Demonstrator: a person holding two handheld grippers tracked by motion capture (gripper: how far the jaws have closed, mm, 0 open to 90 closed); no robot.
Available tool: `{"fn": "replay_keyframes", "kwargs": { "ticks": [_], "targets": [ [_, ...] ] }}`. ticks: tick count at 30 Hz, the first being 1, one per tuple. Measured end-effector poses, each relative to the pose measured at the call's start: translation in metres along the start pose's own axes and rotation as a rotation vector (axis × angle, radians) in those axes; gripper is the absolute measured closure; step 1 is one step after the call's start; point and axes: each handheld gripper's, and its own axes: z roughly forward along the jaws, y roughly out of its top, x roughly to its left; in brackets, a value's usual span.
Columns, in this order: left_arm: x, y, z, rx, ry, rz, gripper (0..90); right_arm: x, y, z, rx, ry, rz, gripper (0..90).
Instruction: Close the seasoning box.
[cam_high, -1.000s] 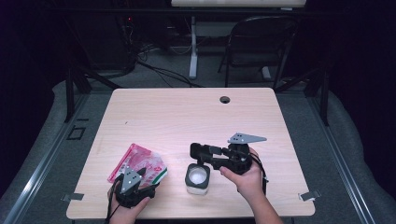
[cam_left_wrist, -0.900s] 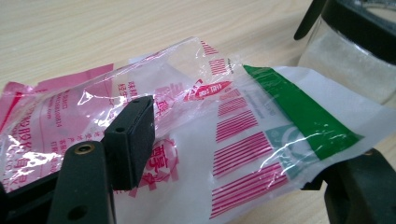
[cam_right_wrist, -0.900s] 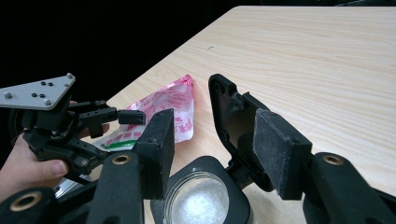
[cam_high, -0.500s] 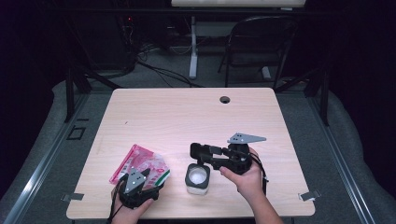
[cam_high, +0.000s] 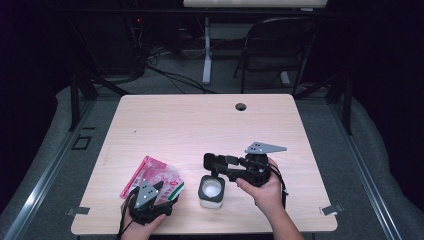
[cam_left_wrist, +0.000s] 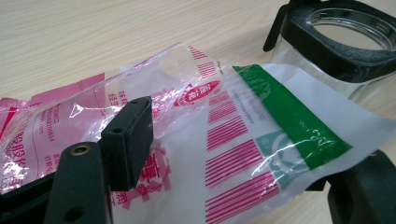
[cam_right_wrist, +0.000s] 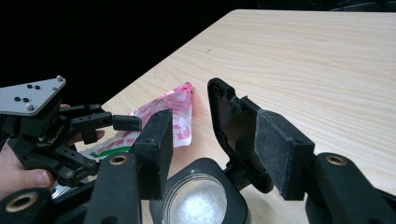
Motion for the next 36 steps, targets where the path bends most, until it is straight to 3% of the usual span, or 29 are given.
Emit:
{"fn": "replay_keyframes", "kwargs": {
  "ticks": [10, 20, 28, 36],
  "targets": [
    [-0.004, 0.004, -0.004, -0.018, -0.024, -0.002, 32.3, 0.0, 0.002, -0.003, -0.008, -0.007, -0.011, 46.7],
    [0.001, 0.009, -0.013, -0.041, -0.021, -0.013, 32.4, -0.002, 0.003, -0.007, -0.019, -0.02, -0.004, 46.7],
    [0.006, 0.01, -0.017, -0.066, -0.026, -0.059, 32.4, -0.006, 0.002, -0.007, -0.018, -0.032, 0.0, 46.7],
    [-0.011, 0.01, -0.009, -0.042, -0.063, -0.012, 32.3, -0.012, 0.002, -0.009, -0.023, -0.053, 0.012, 46.7]
  ]
}}
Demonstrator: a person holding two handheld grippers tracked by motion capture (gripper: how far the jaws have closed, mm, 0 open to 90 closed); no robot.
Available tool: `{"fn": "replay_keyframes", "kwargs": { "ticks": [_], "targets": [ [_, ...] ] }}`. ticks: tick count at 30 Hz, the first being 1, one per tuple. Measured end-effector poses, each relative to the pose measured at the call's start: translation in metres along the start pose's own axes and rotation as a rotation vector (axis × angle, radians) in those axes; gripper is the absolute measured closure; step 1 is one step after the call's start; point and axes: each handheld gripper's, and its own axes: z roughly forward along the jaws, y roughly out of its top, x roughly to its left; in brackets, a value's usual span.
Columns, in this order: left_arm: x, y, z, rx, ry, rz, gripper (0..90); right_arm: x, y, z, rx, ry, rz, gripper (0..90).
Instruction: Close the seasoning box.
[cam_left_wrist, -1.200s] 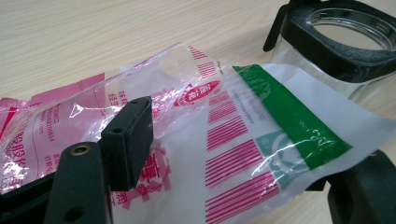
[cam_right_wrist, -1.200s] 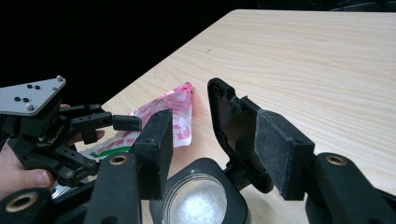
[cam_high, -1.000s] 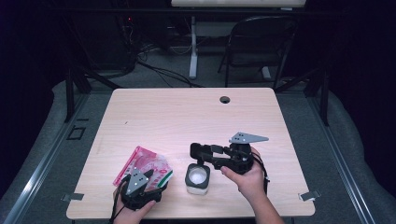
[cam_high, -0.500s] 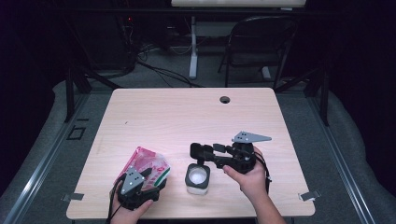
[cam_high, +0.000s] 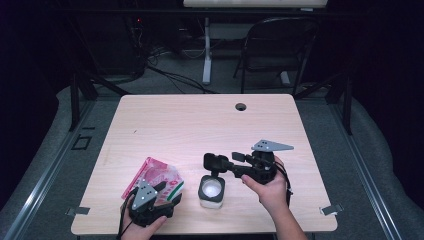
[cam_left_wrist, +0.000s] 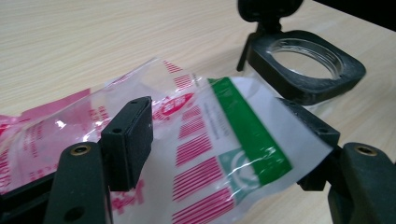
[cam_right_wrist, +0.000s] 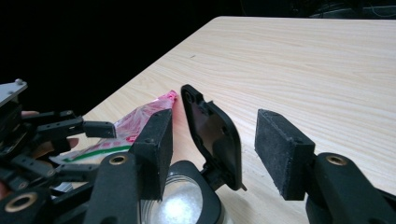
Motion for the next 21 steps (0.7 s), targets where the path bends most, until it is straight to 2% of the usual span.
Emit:
{"fn": "replay_keyframes", "kwargs": {
  "ticks": [6, 14, 21],
  "targets": [
    [-0.006, -0.001, 0.005, 0.013, -0.019, 0.009, 32.3, -0.004, -0.003, 0.006, 0.011, -0.013, 0.009, 46.8],
    [-0.013, -0.001, 0.009, 0.026, -0.04, 0.018, 32.3, -0.006, -0.006, 0.014, 0.054, -0.021, -0.014, 50.4],
    [-0.013, -0.001, 0.01, 0.029, -0.041, 0.022, 32.3, -0.005, -0.007, 0.019, 0.089, -0.024, -0.044, 62.6]
  ]
}}
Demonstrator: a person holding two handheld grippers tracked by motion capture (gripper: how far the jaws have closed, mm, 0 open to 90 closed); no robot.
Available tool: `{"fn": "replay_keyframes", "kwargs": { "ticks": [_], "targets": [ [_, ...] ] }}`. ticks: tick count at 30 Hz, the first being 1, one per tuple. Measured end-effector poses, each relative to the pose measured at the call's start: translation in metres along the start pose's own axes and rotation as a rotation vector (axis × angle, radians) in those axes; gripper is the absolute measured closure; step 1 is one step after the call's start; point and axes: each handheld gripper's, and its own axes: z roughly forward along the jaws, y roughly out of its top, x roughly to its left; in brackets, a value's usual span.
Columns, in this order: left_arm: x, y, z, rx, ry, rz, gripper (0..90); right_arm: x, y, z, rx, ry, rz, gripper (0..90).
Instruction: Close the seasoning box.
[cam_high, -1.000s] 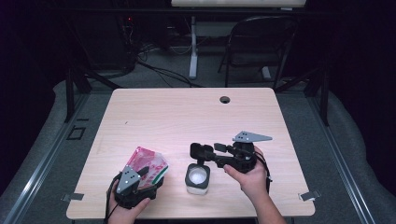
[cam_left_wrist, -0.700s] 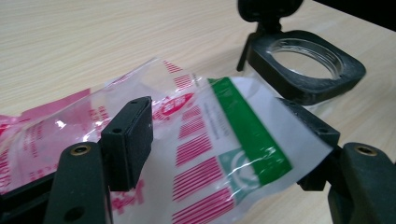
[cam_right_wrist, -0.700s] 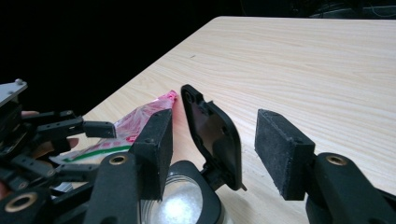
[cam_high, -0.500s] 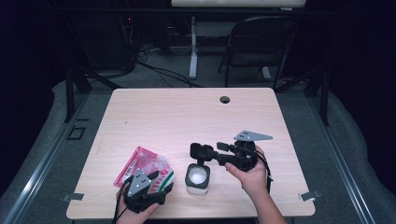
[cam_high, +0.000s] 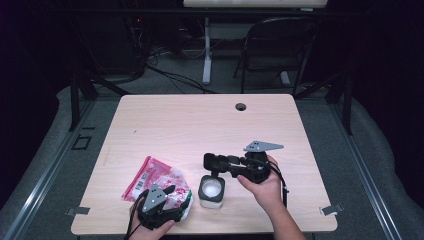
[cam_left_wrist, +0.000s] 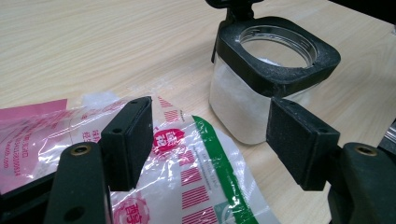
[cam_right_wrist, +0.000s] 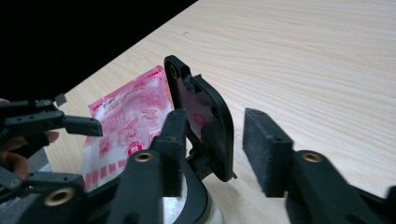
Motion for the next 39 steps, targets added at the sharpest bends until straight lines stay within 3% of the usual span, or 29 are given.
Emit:
{"fn": "replay_keyframes", "kwargs": {
  "ticks": [4, 11, 18, 39],
  "targets": [
    [0.003, 0.0, -0.001, -0.006, 0.008, -0.01, 32.3, 0.001, 0.0, 0.0, 0.014, -0.012, -0.024, 72.1],
    [0.007, 0.0, -0.004, -0.011, 0.02, -0.014, 32.4, 0.0, -0.001, -0.001, 0.015, -0.028, -0.042, 79.7],
    [0.011, 0.0, -0.006, -0.01, 0.029, -0.029, 32.4, 0.002, -0.001, -0.001, 0.019, -0.043, -0.079, 81.0],
    [0.02, -0.001, -0.011, -0.025, 0.054, -0.045, 32.4, 0.009, 0.001, -0.008, 0.011, -0.027, -0.096, 76.1]
  ]
}}
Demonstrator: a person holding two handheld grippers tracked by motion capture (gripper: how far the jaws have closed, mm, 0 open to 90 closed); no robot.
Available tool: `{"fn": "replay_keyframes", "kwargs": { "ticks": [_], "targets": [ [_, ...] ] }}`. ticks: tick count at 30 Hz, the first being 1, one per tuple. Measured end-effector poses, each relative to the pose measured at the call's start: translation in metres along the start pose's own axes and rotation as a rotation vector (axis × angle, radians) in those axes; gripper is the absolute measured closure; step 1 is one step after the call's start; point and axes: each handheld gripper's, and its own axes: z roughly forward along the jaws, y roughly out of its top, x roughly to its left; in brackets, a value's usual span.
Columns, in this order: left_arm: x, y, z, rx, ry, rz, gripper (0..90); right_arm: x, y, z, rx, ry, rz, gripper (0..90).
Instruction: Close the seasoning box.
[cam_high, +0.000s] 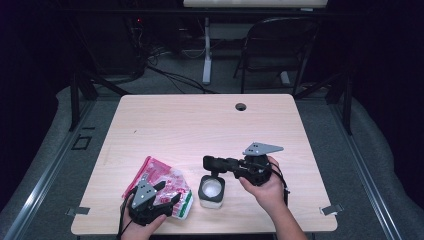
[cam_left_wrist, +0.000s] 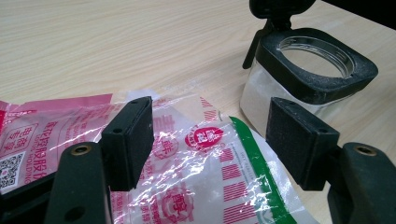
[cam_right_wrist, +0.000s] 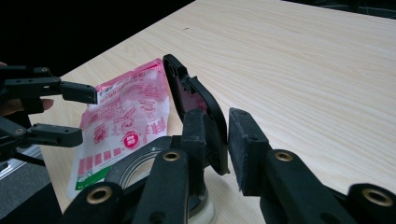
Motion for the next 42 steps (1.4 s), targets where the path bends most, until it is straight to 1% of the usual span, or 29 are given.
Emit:
{"fn": "replay_keyframes", "kwargs": {
  "ticks": [3, 5, 9, 10, 11, 14, 16, 19, 23, 24, 29, 35, 40, 42],
  "targets": [
    [0.001, 0.0, -0.001, -0.003, 0.004, -0.009, 32.5, 0.002, 0.001, -0.001, 0.0, 0.016, -0.004, 75.2],
    [0.003, 0.0, -0.002, -0.004, 0.007, -0.007, 32.4, 0.005, 0.002, -0.001, -0.001, 0.028, -0.011, 74.2],
    [0.005, 0.0, -0.003, -0.009, 0.014, -0.015, 32.5, 0.009, 0.002, 0.0, 0.02, 0.041, -0.032, 71.5],
    [0.006, 0.0, -0.004, -0.005, 0.017, -0.011, 32.5, 0.009, 0.003, 0.0, 0.023, 0.045, -0.035, 71.0],
    [0.006, 0.0, -0.004, -0.005, 0.018, -0.016, 32.6, 0.009, 0.002, 0.001, 0.022, 0.047, -0.03, 70.6],
    [0.008, 0.0, -0.005, -0.001, 0.024, -0.013, 32.6, 0.011, 0.002, 0.002, 0.03, 0.056, -0.033, 68.5],
    [0.009, 0.0, -0.005, -0.001, 0.025, -0.014, 32.6, 0.012, 0.002, 0.002, 0.032, 0.054, -0.036, 67.1],
    [0.009, 0.0, -0.004, -0.002, 0.026, -0.018, 32.5, 0.012, 0.002, 0.003, 0.029, 0.069, -0.032, 64.2],
    [0.01, 0.0, -0.004, 0.002, 0.03, -0.015, 32.6, 0.016, 0.002, 0.007, 0.042, 0.074, -0.046, 60.6],
    [0.01, -0.001, -0.004, 0.002, 0.032, -0.02, 32.5, 0.016, 0.001, 0.007, 0.042, 0.073, -0.05, 60.1],
    [0.012, -0.001, -0.004, -0.005, 0.032, -0.019, 32.6, 0.018, 0.001, 0.009, 0.048, 0.081, -0.055, 56.8],
    [0.013, -0.001, -0.004, 0.001, 0.035, -0.018, 32.6, 0.022, 0.0, 0.011, 0.06, 0.104, -0.08, 56.3],
    [0.013, -0.001, -0.004, 0.002, 0.032, -0.021, 32.6, 0.025, -0.002, 0.016, 0.081, 0.111, -0.085, 56.9],
    [0.013, -0.001, -0.004, 0.005, 0.036, -0.02, 32.6, 0.028, -0.003, 0.019, 0.089, 0.121, -0.087, 56.3]
  ]
}}
